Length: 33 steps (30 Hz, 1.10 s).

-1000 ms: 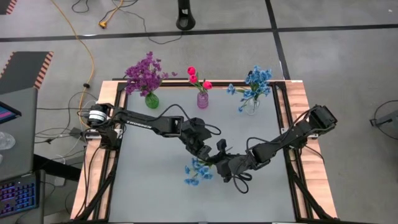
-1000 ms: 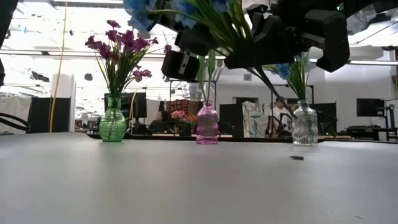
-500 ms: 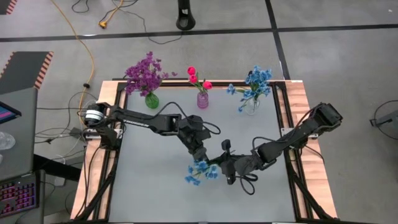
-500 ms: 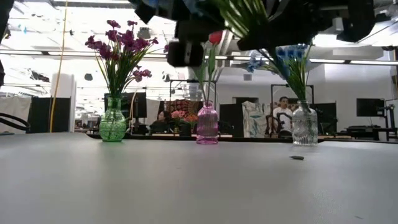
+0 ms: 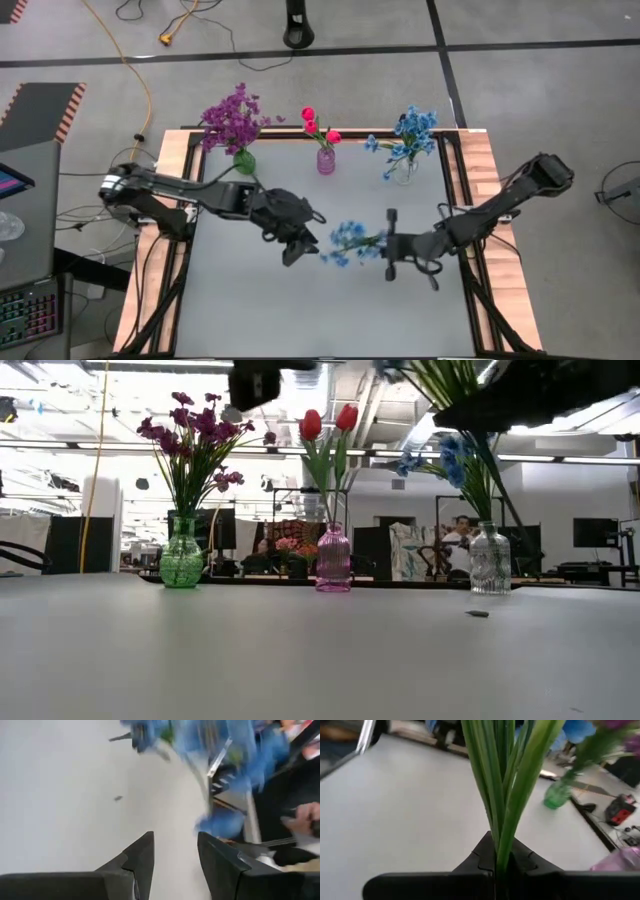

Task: Sort flowers into vase by color
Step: Put the blue flowers into the transparent vase

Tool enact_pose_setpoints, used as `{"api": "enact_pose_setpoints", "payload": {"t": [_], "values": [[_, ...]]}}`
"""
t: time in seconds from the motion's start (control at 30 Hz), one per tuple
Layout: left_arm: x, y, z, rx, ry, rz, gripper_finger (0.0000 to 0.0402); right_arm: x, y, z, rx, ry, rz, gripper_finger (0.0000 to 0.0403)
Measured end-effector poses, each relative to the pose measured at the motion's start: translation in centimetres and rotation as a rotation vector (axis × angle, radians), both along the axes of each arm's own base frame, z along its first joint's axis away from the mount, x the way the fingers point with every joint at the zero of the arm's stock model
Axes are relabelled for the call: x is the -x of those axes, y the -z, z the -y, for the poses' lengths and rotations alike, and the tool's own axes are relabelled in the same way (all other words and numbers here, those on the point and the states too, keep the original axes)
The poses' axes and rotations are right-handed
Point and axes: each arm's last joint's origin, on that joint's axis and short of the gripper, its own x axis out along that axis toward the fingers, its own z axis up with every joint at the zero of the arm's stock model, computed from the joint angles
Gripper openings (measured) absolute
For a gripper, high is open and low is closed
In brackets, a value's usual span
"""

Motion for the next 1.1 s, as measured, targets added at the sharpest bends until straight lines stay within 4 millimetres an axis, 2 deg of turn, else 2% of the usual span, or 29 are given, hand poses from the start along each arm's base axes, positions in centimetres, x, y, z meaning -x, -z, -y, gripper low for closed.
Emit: {"api": "enact_pose_setpoints", "payload": {"t": [0.13, 0.37, 0.5, 0.67, 0.87, 1.1], "values": [[1.1, 0.3, 1.3, -0.065, 0.013, 0.006, 0.0137, 1.7, 0.4, 1.1, -0.05, 0.051, 0.125, 0.004], [2.6, 4.8, 2.8, -0.043, 0.026, 0.091, 0.0137, 4.0, -0.9, 2.6, -0.014, 0.177, 0.297, 0.004], [3.8, 7.9, 2.7, -0.029, 0.014, 0.169, 0.0137, 5.3, -2.3, 3.5, 0.032, 0.247, 0.359, 0.004], [5.1, 10.5, 2.2, -0.058, 0.002, 0.245, 0.0137, 7.0, -4.3, 4.6, 0.105, 0.318, 0.414, 0.004], [5.7, 11.6, 2.0, -0.104, 0.003, 0.27, 0.0137, 8.5, -5.9, 6.6, 0.17, 0.427, 0.466, 0.004], [5.6, 11.5, 2.0, -0.157, 0.025, 0.298, 0.0137, 9.2, -6.6, 9.2, 0.216, 0.595, 0.492, 0.004]]}}
